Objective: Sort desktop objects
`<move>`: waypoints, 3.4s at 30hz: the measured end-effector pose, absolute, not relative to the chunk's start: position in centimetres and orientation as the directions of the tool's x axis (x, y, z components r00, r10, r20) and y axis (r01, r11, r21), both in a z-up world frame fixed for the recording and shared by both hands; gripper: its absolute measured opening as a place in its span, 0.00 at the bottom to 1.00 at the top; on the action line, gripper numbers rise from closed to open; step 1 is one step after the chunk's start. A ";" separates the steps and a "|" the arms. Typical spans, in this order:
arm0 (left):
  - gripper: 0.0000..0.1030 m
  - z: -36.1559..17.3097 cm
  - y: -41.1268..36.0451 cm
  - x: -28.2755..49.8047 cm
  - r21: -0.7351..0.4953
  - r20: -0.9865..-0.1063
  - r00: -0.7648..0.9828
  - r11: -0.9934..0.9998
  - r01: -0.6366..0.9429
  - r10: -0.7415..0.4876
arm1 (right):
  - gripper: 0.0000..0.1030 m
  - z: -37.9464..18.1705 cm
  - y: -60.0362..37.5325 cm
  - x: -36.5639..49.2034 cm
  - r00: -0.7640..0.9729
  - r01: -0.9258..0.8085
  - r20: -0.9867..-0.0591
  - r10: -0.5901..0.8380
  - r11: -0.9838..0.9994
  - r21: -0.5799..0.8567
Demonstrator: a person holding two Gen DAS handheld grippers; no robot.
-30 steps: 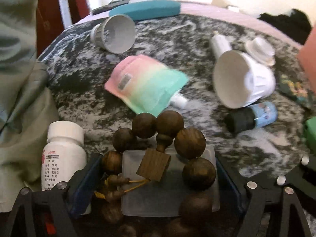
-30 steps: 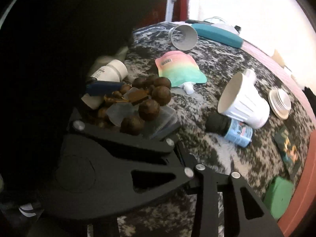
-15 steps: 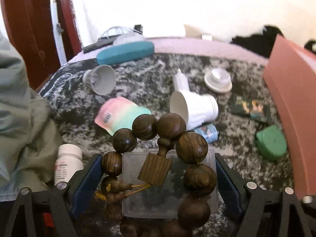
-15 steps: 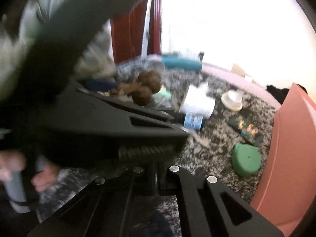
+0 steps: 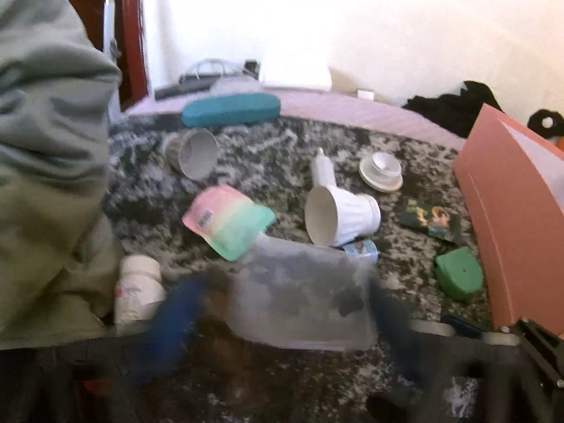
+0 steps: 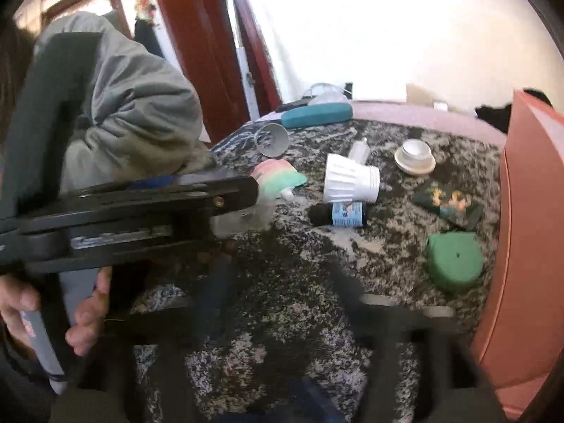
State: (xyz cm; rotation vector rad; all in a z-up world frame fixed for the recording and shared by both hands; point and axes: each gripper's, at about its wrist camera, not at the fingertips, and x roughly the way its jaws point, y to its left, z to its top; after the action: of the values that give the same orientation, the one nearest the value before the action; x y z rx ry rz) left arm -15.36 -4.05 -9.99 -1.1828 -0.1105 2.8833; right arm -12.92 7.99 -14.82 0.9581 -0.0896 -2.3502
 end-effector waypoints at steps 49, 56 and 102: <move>0.48 -17.1 -5.9 -18.5 -0.021 -0.805 -0.593 -0.996 0.090 -0.036 | 0.72 -14.9 4.2 -17.0 -0.467 0.454 -0.840 -0.276 -0.890 0.040; 0.13 -14.7 -6.8 -17.3 -0.110 -0.760 -0.649 -0.989 0.099 0.019 | 0.72 -14.5 6.4 -16.4 -0.480 0.370 -0.798 -0.363 -0.909 0.192; 0.32 -8.2 -2.2 -11.5 -0.094 -0.627 -0.779 -0.994 0.054 0.017 | 0.72 -4.2 17.5 -7.8 -0.698 0.318 -0.506 -0.507 -0.853 0.414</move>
State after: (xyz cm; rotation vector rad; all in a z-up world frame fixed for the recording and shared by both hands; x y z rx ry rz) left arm -11.46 -2.22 -8.16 -1.0500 -0.1687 2.9773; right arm -7.84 17.53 -4.16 0.8694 -0.4111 -2.5059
